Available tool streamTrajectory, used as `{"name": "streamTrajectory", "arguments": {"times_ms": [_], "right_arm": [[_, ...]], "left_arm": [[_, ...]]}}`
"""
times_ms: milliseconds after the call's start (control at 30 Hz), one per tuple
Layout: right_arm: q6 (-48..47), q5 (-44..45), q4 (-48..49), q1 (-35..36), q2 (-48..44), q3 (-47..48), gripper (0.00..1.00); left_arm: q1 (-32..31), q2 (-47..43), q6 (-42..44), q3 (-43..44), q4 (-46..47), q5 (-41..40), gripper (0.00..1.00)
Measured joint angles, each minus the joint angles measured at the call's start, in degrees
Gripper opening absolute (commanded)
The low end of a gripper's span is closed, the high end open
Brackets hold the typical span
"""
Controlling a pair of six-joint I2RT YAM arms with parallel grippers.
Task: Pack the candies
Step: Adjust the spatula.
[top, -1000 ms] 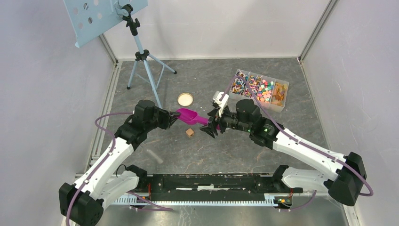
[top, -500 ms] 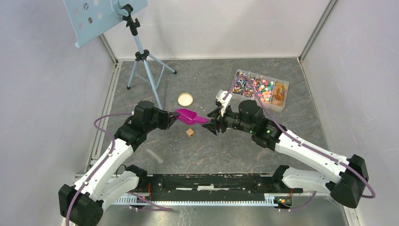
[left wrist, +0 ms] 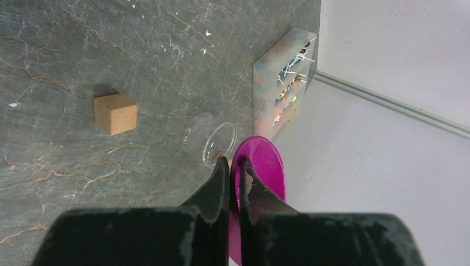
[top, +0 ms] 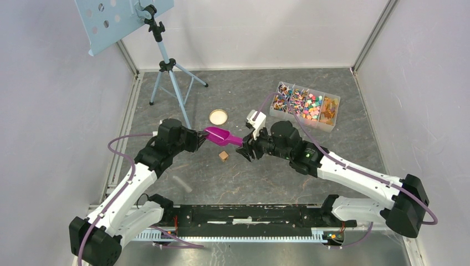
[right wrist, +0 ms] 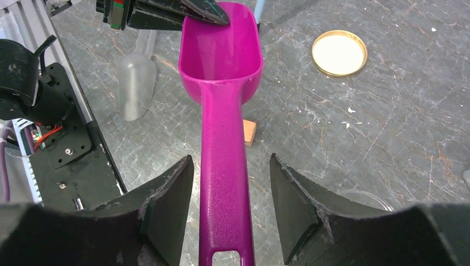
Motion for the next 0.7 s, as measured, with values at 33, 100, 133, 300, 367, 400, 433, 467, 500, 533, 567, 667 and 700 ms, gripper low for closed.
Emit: {"name": "streamTrajectory", "arguments": {"times_ms": [33, 100, 133, 300, 367, 400, 433, 467, 500, 533, 567, 667, 700], "right_arm": [[0.0, 0.26, 0.0, 0.15, 0.17, 0.0, 0.56], [0.0, 0.59, 0.02, 0.28, 0.48, 0.0, 0.52], [0.0, 0.74, 0.02, 0.31, 0.61, 0.0, 0.48], [0.11, 0.39, 0.76, 0.46, 1.31, -0.02, 0.1], [0.02, 0.46, 1.25, 0.72, 1.33, -0.07, 0.07], [-0.04, 0.46, 1.73, 0.72, 1.31, -0.09, 0.07], [-0.07, 0.48, 2.27, 0.7, 1.2, -0.39, 0.07], [-0.07, 0.52, 2.75, 0.7, 0.98, -0.81, 0.08], [-0.04, 0.55, 3.43, 0.72, 0.57, -1.44, 0.12], [-0.07, 0.55, 4.11, 0.7, 0.11, -2.19, 0.19], [-0.07, 0.55, 4.68, 0.72, -0.26, -2.71, 0.3], [-0.11, 0.61, 5.73, 0.74, -1.03, -3.85, 0.43], [-0.13, 0.57, 6.47, 0.74, -1.14, -3.96, 0.43]], "left_arm": [[0.02, 0.04, 0.0, 0.0, 0.0, -0.15, 0.02], [0.04, 0.09, 0.0, 0.0, -0.02, -0.44, 0.02], [0.04, 0.09, 0.0, 0.0, -0.04, -0.57, 0.02], [0.15, 0.15, -0.44, -0.04, 0.02, -1.53, 0.02], [0.26, 0.15, -0.61, -0.09, 0.0, -1.53, 0.02], [0.28, 0.15, -0.7, -0.09, 0.04, -1.53, 0.02], [0.31, 0.13, -0.87, -0.11, 0.15, -1.53, 0.02], [0.33, 0.11, -0.98, -0.15, 0.35, -1.51, 0.02], [0.31, 0.07, -1.2, -0.31, 0.48, -1.4, 0.02], [0.28, -0.04, -1.4, -0.55, 0.76, -1.16, 0.02], [0.24, -0.11, -1.6, -0.85, 1.03, -0.94, 0.02], [0.13, -0.24, -2.27, -1.42, 1.29, -0.17, 0.02], [0.09, -0.24, -2.4, -1.53, 1.27, 0.02, 0.02]]}}
